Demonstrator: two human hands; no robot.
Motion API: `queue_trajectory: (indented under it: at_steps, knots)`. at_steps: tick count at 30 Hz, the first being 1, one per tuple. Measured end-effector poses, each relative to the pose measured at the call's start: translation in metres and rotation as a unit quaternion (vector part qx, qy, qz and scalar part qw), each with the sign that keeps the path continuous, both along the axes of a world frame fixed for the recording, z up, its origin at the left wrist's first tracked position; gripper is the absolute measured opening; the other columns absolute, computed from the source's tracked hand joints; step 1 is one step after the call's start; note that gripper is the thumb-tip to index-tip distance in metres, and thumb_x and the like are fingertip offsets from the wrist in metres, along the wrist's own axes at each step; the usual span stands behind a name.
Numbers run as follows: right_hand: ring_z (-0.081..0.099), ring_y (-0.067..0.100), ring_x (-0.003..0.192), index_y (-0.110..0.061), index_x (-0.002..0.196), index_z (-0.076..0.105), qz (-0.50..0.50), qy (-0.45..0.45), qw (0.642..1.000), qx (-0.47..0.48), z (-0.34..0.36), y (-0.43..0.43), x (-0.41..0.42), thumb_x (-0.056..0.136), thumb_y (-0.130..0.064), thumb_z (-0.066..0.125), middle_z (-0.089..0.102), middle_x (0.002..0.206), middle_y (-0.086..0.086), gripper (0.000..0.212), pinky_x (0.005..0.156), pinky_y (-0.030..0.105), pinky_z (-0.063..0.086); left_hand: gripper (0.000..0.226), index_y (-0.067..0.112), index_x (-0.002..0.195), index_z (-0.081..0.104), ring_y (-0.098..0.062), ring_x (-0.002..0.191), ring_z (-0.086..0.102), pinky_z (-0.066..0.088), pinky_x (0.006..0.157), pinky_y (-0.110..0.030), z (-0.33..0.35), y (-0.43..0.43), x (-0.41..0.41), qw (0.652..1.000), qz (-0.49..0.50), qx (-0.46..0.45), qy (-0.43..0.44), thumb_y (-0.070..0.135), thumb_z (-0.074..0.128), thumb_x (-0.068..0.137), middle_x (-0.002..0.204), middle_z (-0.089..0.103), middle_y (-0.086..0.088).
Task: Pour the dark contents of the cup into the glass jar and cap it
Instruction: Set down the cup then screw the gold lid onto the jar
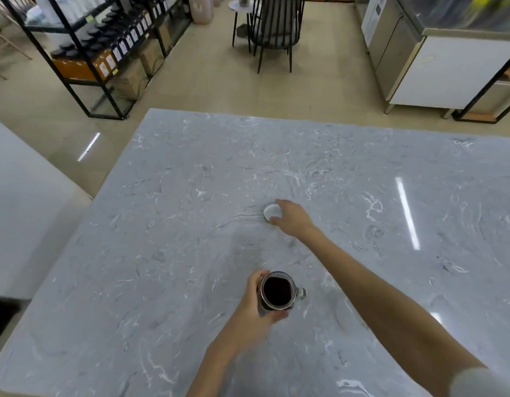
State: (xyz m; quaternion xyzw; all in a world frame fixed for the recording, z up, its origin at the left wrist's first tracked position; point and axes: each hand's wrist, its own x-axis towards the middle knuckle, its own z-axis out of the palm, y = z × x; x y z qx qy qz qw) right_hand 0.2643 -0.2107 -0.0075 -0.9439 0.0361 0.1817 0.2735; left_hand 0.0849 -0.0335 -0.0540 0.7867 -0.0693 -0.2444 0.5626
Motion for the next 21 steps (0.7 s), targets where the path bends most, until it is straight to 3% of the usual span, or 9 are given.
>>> queue_trajectory:
  at_steps: [2,5,10,12,14,15,16,19,21]
  knots:
    - [0.032,0.034,0.143,-0.011,0.152,0.028,0.061,0.014,0.995,-0.08,-0.008,0.002,0.02,0.092,-0.039,0.066,0.033,0.158,0.01,0.076,0.113,0.048,0.036,0.087,0.054,0.133,0.024,-0.007,0.131,0.05,0.044,0.112,-0.04,0.0,-0.001,0.005,1.0,-0.006,0.003,-0.02,0.036,0.086,0.076,0.134,0.046,0.025]
    - [0.035,0.035,0.14,-0.017,0.151,0.029,0.107,0.044,0.983,-0.14,-0.02,0.005,0.033,0.089,-0.041,0.068,0.035,0.154,0.008,0.078,0.109,0.05,0.04,0.085,0.042,0.135,0.027,-0.015,0.13,0.052,0.044,0.111,-0.043,-0.003,0.0,0.011,0.999,-0.009,-0.003,-0.034,0.031,0.087,0.076,0.136,0.049,0.01]
    - [0.042,0.036,0.133,-0.017,0.149,0.035,0.116,0.02,0.979,-0.169,-0.032,0.007,0.036,0.09,-0.033,0.069,0.042,0.149,0.012,0.07,0.106,0.047,0.043,0.084,0.053,0.13,0.028,-0.009,0.13,0.051,0.042,0.112,-0.034,-0.003,0.0,0.015,0.999,-0.016,-0.008,-0.033,0.029,0.087,0.075,0.135,0.049,0.013]
    - [0.047,0.038,0.127,-0.017,0.149,0.034,0.069,0.011,0.992,-0.102,-0.028,0.003,0.032,0.089,-0.034,0.068,0.043,0.143,0.016,0.072,0.106,0.048,0.044,0.084,0.044,0.134,0.029,-0.009,0.13,0.051,0.042,0.113,-0.034,-0.004,0.001,0.013,0.999,-0.016,-0.017,-0.025,0.027,0.087,0.076,0.135,0.05,0.013]
    - [0.057,0.034,0.114,-0.015,0.148,0.037,-0.065,0.02,0.993,0.095,-0.016,-0.005,0.024,0.087,-0.03,0.071,0.048,0.134,0.017,0.072,0.103,0.046,0.049,0.084,0.041,0.136,0.03,-0.007,0.13,0.051,0.042,0.112,-0.033,-0.003,0.001,0.012,1.0,-0.013,-0.021,-0.018,0.028,0.087,0.076,0.134,0.05,0.017]
    - [0.062,0.03,0.107,-0.012,0.143,0.043,-0.157,0.035,0.959,0.233,-0.007,-0.009,0.015,0.086,-0.027,0.073,0.053,0.13,0.018,0.066,0.099,0.044,0.053,0.084,0.041,0.136,0.03,-0.006,0.13,0.051,0.042,0.111,-0.03,-0.003,0.0,0.012,1.0,-0.012,-0.022,-0.013,0.029,0.087,0.076,0.134,0.05,0.02]
    - [0.066,0.027,0.101,-0.007,0.135,0.05,-0.236,0.054,0.892,0.382,0.003,-0.013,0.002,0.087,-0.025,0.073,0.058,0.127,0.019,0.057,0.094,0.042,0.057,0.083,0.04,0.136,0.03,-0.006,0.129,0.051,0.041,0.111,-0.028,-0.003,-0.001,0.012,1.0,-0.01,-0.024,-0.009,0.028,0.087,0.076,0.133,0.05,0.021]
    - [0.071,0.03,0.101,0.0,0.103,0.07,-0.362,0.114,0.604,0.701,0.017,-0.03,-0.048,0.086,-0.023,0.073,0.068,0.113,0.019,0.028,0.085,0.041,0.061,0.083,0.038,0.136,0.03,-0.002,0.129,0.051,0.039,0.106,-0.016,-0.003,-0.002,0.011,0.999,-0.007,-0.033,-0.01,0.027,0.087,0.077,0.131,0.05,0.025]
    - [0.063,0.038,0.118,0.003,0.117,0.064,-0.372,0.149,0.438,0.805,0.019,-0.036,-0.088,0.084,-0.025,0.076,0.063,0.125,0.021,0.045,0.089,0.045,0.059,0.085,0.034,0.138,0.029,-0.001,0.13,0.05,0.039,0.106,-0.014,-0.003,-0.002,0.01,0.999,-0.005,-0.041,-0.012,0.026,0.088,0.077,0.134,0.05,0.021]
